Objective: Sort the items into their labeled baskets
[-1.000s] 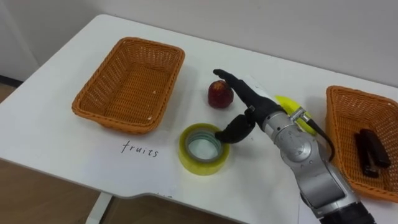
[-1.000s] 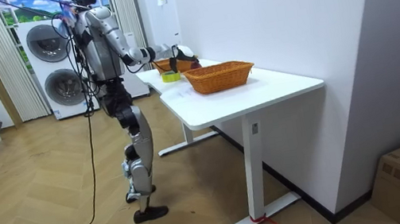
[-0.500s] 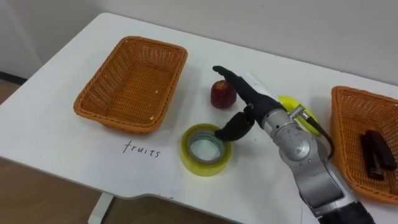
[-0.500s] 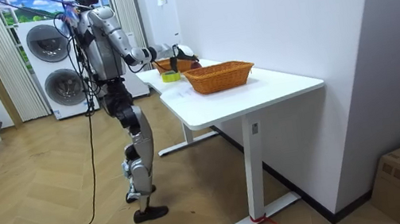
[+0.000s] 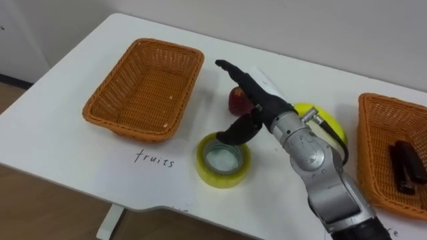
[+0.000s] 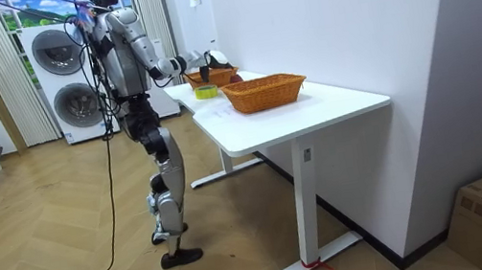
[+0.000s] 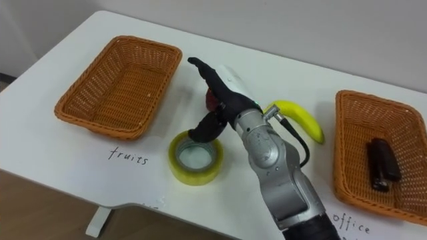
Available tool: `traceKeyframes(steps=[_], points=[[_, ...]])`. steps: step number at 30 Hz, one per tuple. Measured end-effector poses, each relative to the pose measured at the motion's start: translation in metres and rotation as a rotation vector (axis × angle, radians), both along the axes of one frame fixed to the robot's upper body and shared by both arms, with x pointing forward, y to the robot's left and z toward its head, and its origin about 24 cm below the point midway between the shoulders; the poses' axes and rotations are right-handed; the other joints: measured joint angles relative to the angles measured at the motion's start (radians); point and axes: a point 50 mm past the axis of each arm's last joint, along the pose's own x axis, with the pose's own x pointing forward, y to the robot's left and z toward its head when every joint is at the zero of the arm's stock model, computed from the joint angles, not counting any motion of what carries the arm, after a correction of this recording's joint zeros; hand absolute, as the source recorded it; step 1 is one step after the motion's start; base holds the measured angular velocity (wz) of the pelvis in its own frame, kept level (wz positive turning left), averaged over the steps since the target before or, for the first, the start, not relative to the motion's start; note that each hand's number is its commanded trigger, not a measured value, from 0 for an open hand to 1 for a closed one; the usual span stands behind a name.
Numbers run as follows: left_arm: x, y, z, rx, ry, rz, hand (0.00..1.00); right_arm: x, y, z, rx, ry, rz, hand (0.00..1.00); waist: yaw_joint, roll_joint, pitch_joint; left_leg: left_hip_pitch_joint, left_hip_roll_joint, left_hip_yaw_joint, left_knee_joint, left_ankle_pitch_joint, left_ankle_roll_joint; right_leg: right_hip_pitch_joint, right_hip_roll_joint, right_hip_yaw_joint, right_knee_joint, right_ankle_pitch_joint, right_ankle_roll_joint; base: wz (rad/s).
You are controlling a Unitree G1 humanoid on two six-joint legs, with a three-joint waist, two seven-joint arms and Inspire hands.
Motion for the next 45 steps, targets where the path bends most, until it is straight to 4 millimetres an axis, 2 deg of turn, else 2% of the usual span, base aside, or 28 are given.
traceKeyframes(steps=[9, 14, 21, 24, 30, 39, 40, 41, 45], points=[[0.001, 0.000, 0.000, 0.000, -0.002, 0.002, 0.00, -0.004, 0.003, -0.017, -0.060, 0.078, 0.048, 0.00, 0.003, -0.005, -0.0018, -0.001, -0.001, -0.009, 0.007, 0.000, 0.000, 0.002, -0.001, 0.000, -0.001, 0.000, 0.000, 0.00], [0.002, 0.001, 0.000, -0.002, 0.000, 0.000, 0.00, -0.004, 0.002, -0.019, -0.069, 0.097, 0.044, 0.00, 0.003, -0.008, -0.0010, -0.003, -0.001, -0.009, 0.004, 0.000, 0.000, 0.001, -0.001, 0.000, -0.001, 0.000, 0.000, 0.00], [0.003, 0.001, 0.000, -0.011, 0.006, -0.001, 0.00, -0.005, -0.001, -0.022, -0.105, 0.110, 0.031, 0.00, 0.003, -0.014, -0.0043, 0.000, -0.002, -0.009, 0.005, 0.000, 0.000, 0.001, -0.001, 0.000, -0.001, 0.000, 0.000, 0.00], [0.004, 0.002, 0.001, -0.009, 0.005, -0.003, 0.00, -0.005, -0.002, -0.032, -0.128, 0.150, 0.033, 0.00, 0.004, -0.017, -0.0052, 0.000, -0.002, -0.009, 0.008, 0.001, 0.001, 0.002, -0.002, 0.001, -0.001, 0.000, 0.000, 0.00], [0.005, 0.003, 0.001, -0.006, 0.008, -0.024, 0.00, -0.006, -0.008, -0.040, -0.174, 0.200, 0.048, 0.00, 0.004, -0.020, -0.0038, -0.003, -0.004, -0.015, 0.009, 0.001, 0.001, 0.003, -0.009, 0.000, 0.002, 0.000, 0.000, 0.02], [0.004, 0.007, 0.002, -0.003, 0.024, -0.025, 0.00, -0.006, -0.010, -0.040, -0.219, 0.250, 0.093, 0.00, 0.007, -0.040, 0.0063, -0.007, -0.005, -0.023, 0.007, 0.001, 0.001, 0.005, -0.004, -0.012, 0.002, 0.000, 0.001, 0.02], [0.004, 0.007, 0.002, -0.006, 0.027, -0.024, 0.00, -0.005, -0.011, -0.040, -0.219, 0.259, 0.096, 0.58, 0.007, -0.041, 0.0068, -0.007, -0.005, -0.023, 0.007, 0.000, 0.001, 0.005, -0.004, -0.014, 0.002, 0.000, 0.001, 0.00], [0.004, 0.007, 0.002, -0.007, 0.029, -0.024, 0.00, -0.005, -0.011, -0.041, -0.220, 0.264, 0.095, 1.00, 0.007, -0.041, 0.0068, -0.007, -0.005, -0.023, 0.007, 0.000, 0.001, 0.005, -0.005, -0.015, 0.002, 0.000, 0.001, 0.00], [0.006, 0.006, 0.002, -0.012, 0.028, -0.026, 0.00, -0.004, -0.010, -0.039, -0.224, 0.281, 0.107, 1.00, 0.008, -0.041, 0.0068, -0.009, -0.004, -0.021, 0.004, 0.000, 0.001, 0.001, -0.005, -0.020, 0.002, 0.000, 0.001, 0.00]])
